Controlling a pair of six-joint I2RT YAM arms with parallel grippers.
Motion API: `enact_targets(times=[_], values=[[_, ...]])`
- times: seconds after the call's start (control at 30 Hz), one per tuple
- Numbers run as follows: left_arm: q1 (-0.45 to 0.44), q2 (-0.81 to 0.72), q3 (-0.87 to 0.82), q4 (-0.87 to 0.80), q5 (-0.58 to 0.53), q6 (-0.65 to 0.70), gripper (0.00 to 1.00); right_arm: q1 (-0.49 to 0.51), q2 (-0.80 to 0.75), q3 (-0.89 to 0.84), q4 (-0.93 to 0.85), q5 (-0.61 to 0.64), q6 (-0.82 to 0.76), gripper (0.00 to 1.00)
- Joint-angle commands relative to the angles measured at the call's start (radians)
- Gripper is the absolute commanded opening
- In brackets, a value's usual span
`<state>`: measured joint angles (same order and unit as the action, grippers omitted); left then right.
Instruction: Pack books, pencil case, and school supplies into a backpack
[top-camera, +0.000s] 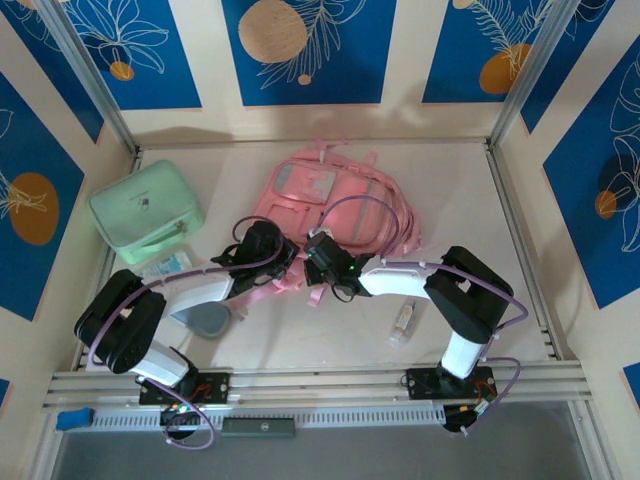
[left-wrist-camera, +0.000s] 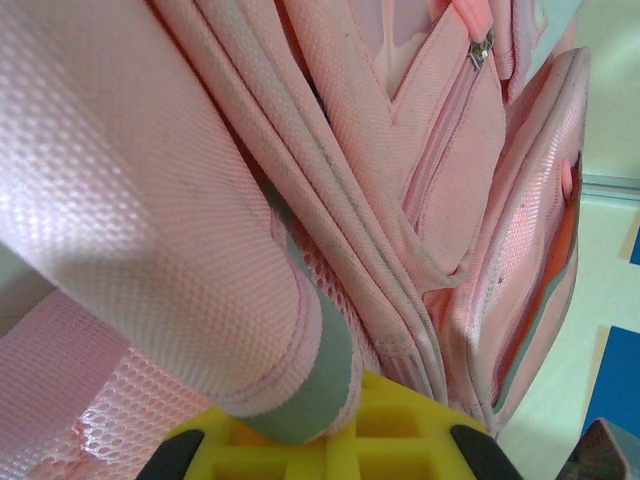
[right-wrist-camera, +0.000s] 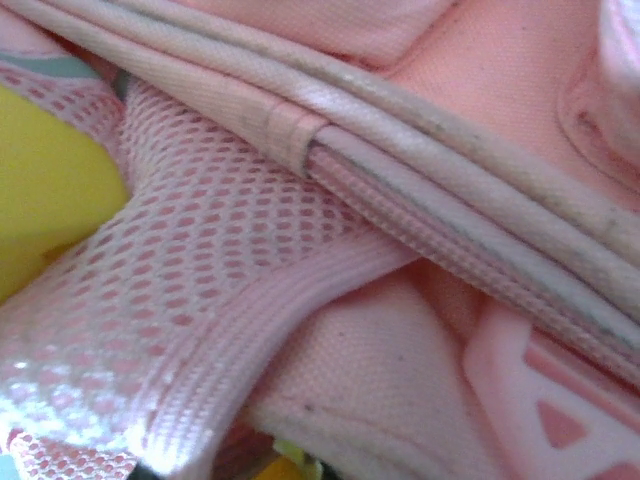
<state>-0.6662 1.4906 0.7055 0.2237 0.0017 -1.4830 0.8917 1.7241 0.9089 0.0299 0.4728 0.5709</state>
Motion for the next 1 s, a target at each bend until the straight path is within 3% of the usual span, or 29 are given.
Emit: enact_targets(times=[0.0,0.2,0.67,0.83,0.97], values=[[-0.003,-0.05,0.016,0.049,0.02,0.034,0.0,-0.021,-0.056,0.005,-0.034,0.062,0.067,0.0],[0.05,-0.07,0.029,-0.014,0.022,0.094,0.0,-0.007,-0.165,-0.061,-0.114,0.038,0.093,0.0],[0.168,-0.075,0.021,-0.016,0.113,0.163,0.0,-0.077,-0.415,-0.169,-0.375,-0.063,0.112,0.0],[0.22,-0.006,0.081,-0.048,0.182,0.224,0.0,-0.162,-0.508,-0.207,-0.415,-0.212,0.113,0.0],[0.266,0.061,0.144,-0.066,0.209,0.285,0.0,-0.188,-0.567,-0.21,-0.553,-0.138,0.144,0.0]])
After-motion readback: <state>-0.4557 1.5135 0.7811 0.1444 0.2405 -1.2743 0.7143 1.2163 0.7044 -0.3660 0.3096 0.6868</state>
